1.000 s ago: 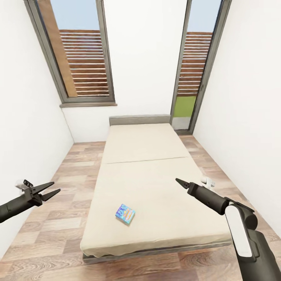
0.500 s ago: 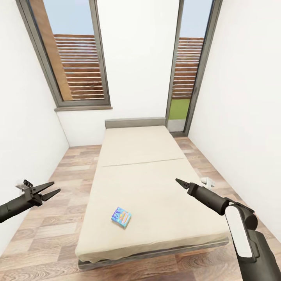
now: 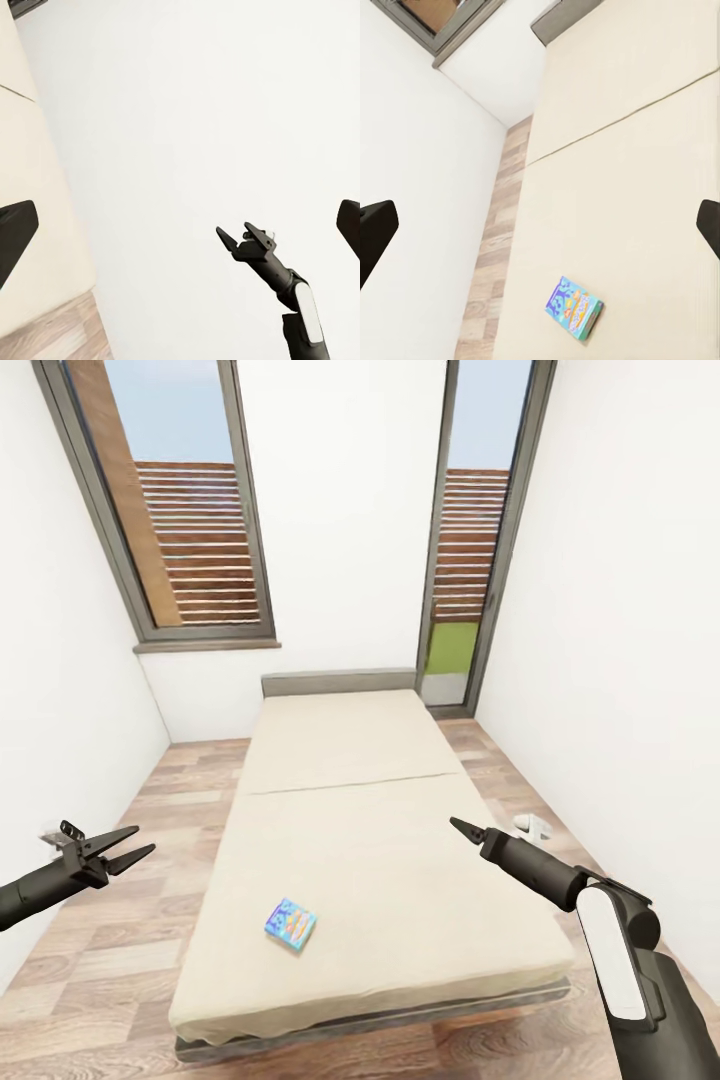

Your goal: Put all the toys in the child's room - the three board games (two on the bed and one on the table), the two jigsaw puzzles on the table, and the tennis ball on the table - inside the toy box on the table in the child's room.

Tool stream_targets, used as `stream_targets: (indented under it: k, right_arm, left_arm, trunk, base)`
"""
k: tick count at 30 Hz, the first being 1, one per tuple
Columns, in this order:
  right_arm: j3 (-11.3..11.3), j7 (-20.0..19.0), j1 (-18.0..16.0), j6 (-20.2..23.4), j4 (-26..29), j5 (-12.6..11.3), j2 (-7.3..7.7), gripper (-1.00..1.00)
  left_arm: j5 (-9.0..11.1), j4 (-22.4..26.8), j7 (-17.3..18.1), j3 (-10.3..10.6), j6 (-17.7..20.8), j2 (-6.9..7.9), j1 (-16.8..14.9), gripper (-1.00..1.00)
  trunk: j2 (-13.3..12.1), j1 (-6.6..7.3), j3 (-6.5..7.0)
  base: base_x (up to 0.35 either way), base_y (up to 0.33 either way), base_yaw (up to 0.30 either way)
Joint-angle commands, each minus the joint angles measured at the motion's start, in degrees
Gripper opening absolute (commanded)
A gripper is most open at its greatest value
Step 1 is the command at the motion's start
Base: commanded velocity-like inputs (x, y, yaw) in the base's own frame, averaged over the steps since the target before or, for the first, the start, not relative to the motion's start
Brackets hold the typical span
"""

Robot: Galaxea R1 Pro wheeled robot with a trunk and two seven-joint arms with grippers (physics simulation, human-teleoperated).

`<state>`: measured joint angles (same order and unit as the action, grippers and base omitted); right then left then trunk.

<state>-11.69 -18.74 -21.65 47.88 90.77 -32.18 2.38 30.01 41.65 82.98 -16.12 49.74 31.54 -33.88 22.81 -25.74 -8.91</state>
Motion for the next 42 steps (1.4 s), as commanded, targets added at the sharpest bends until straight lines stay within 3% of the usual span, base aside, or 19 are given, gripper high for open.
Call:
stream_targets:
  k: [1, 18, 30, 42]
  right_arm:
    - [-0.09, -0.34, -0.06, 0.29, 0.02, 0.19, -0.01, 1.00]
    - [-0.09, -0.34, -0.06, 0.23, 0.02, 0.19, -0.01, 1.00]
    - [-0.02, -0.29, -0.06, 0.20, 0.02, 0.19, -0.01, 1.00]
    - [0.16, 0.16, -0.06, -1.12, -0.02, 0.28, -0.07, 1.00]
  left_arm:
    - [0.05, 0.01, 0.16, -0.01, 0.61, 0.01, -0.04, 1.00]
    - [0.05, 0.01, 0.18, -0.05, 0.62, 0.01, -0.04, 1.00]
    - [0.05, 0.01, 0.25, -0.06, 0.62, 0.01, -0.04, 1.00]
    - [0.05, 0.01, 0.25, -0.07, 0.62, 0.01, -0.04, 1.00]
  trunk:
    - [0.11, -0.05, -0.02]
    - [0.11, -0.05, 1.58]
    - [0.11, -0.05, 2.71]
    - [0.11, -0.05, 2.86]
  base:
    - [0.080, -0.058, 0.000]
    - [0.140, -0.010, 0.000]
    - [0.217, -0.149, 0.000]
    - [0.135, -0.108, 0.000]
